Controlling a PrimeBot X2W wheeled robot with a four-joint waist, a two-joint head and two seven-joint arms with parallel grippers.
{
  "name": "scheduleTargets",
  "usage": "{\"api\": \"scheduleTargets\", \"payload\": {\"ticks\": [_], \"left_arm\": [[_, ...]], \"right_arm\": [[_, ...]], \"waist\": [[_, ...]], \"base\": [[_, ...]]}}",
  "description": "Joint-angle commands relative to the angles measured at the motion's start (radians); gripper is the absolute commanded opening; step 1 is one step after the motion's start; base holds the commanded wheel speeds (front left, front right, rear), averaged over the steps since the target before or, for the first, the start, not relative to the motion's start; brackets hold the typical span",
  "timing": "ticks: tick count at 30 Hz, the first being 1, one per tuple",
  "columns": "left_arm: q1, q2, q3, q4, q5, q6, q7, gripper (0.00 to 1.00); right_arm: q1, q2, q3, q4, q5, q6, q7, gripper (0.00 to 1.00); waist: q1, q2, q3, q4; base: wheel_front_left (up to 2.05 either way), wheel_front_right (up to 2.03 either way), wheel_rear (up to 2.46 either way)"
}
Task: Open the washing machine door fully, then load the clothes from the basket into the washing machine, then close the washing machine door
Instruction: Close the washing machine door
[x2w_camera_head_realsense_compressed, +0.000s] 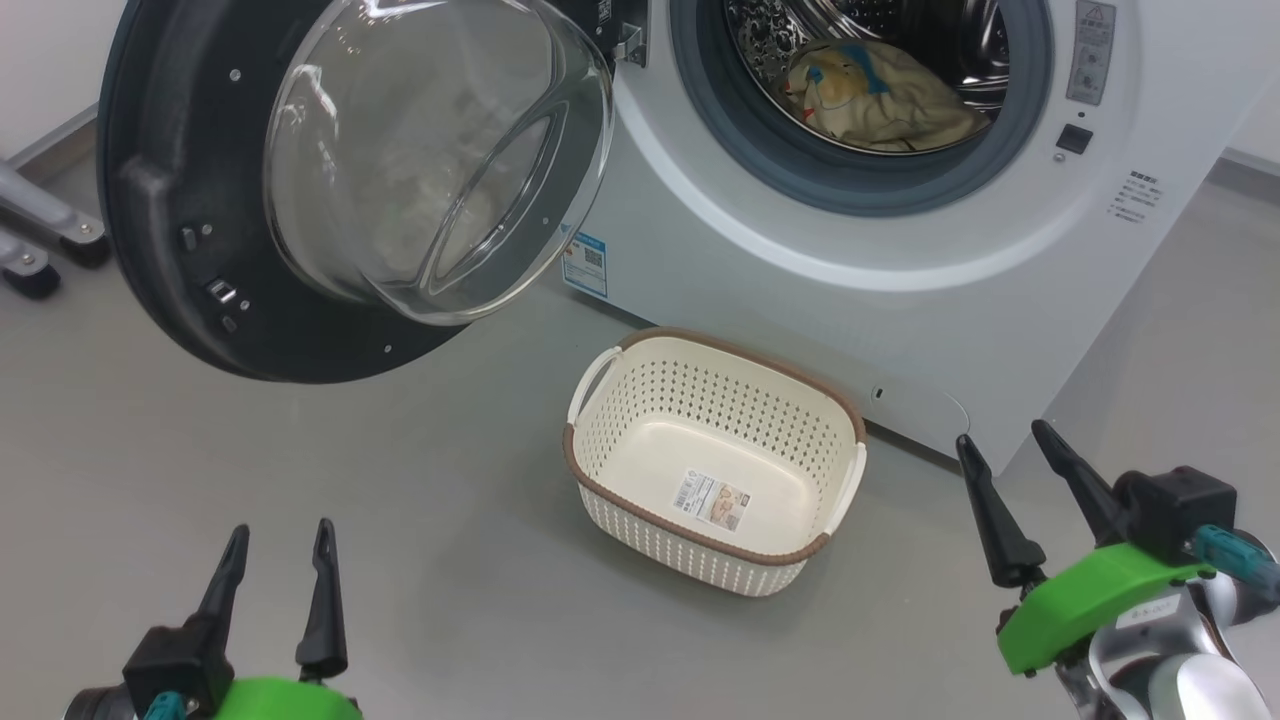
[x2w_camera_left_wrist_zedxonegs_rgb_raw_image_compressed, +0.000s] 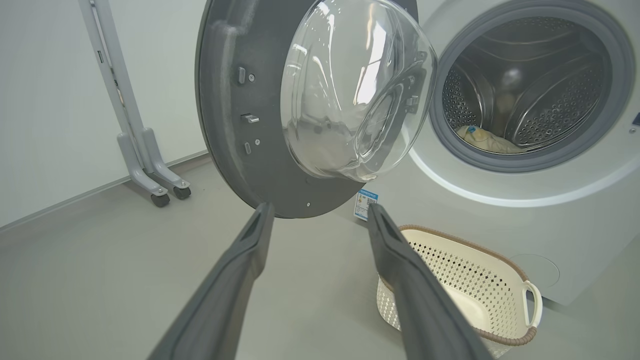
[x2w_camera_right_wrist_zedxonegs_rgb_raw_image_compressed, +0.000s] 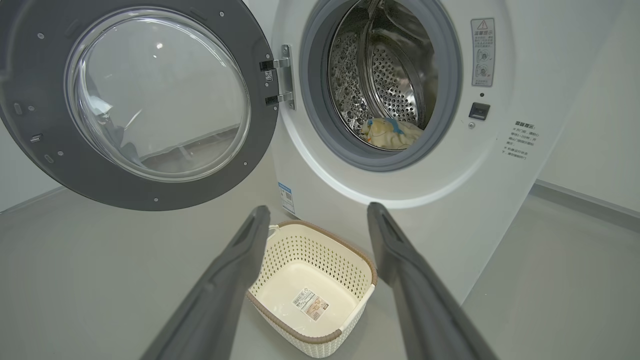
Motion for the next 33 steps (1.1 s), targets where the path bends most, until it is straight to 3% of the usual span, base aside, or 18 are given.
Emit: {"api": "scheduleTargets", "payload": {"ticks": [1, 9, 10, 12, 18, 21, 27, 33], "left_arm": [[-0.033, 0.024, 0.036, -0.033, 0.007, 0.022, -0.002, 1.00], [-0.035, 0.022, 0.029, -0.034, -0.015, 0.007, 0.006, 1.00], [-0.037, 0.020, 0.031, -0.038, -0.023, 0.001, 0.005, 0.73], [-0.041, 0.015, 0.036, -0.048, -0.040, -0.008, 0.006, 0.00], [-0.070, -0.004, 0.080, -0.115, -0.124, -0.043, 0.004, 0.00], [-0.098, -0.030, 0.134, -0.194, -0.236, -0.086, 0.004, 0.00], [-0.217, -0.045, 0.277, -0.281, -0.536, -0.199, 0.063, 0.00], [-0.436, 0.001, 0.435, -0.139, -0.871, -0.267, 0.211, 0.00]], "right_arm": [[-0.046, -0.013, 0.023, -0.030, 0.007, 0.004, -0.013, 1.00], [-0.038, -0.013, 0.017, -0.030, 0.012, 0.004, -0.005, 1.00], [-0.038, -0.013, 0.016, -0.032, 0.012, 0.004, -0.003, 1.00], [-0.037, -0.013, 0.014, -0.037, 0.009, 0.004, -0.001, 1.00], [-0.041, -0.015, 0.006, -0.055, 0.001, 0.004, 0.010, 1.00], [-0.046, -0.019, 0.003, -0.060, 0.002, 0.004, 0.014, 1.00], [-0.057, -0.022, 0.002, -0.068, 0.000, 0.004, 0.026, 1.00], [-0.062, -0.027, 0.007, -0.080, -0.003, 0.004, 0.033, 1.00]], "waist": [[0.0000, 0.0000, -0.001, -0.001], [0.0000, 0.0000, -0.003, -0.003], [0.0000, 0.0000, -0.001, -0.003], [0.0000, 0.0000, 0.002, -0.002], [0.0000, 0.0000, 0.014, 0.002], [0.0000, 0.0000, 0.020, 0.005], [0.0000, 0.0000, 0.033, 0.007], [0.0000, 0.0000, 0.050, 0.000]], "base": [[0.00, 0.00, 0.00], [0.00, 0.00, 0.00], [0.00, 0.00, 0.00], [0.00, 0.00, 0.00], [0.00, 0.00, 0.00], [0.00, 0.00, 0.00], [0.00, 0.00, 0.00], [0.00, 0.00, 0.00]]}}
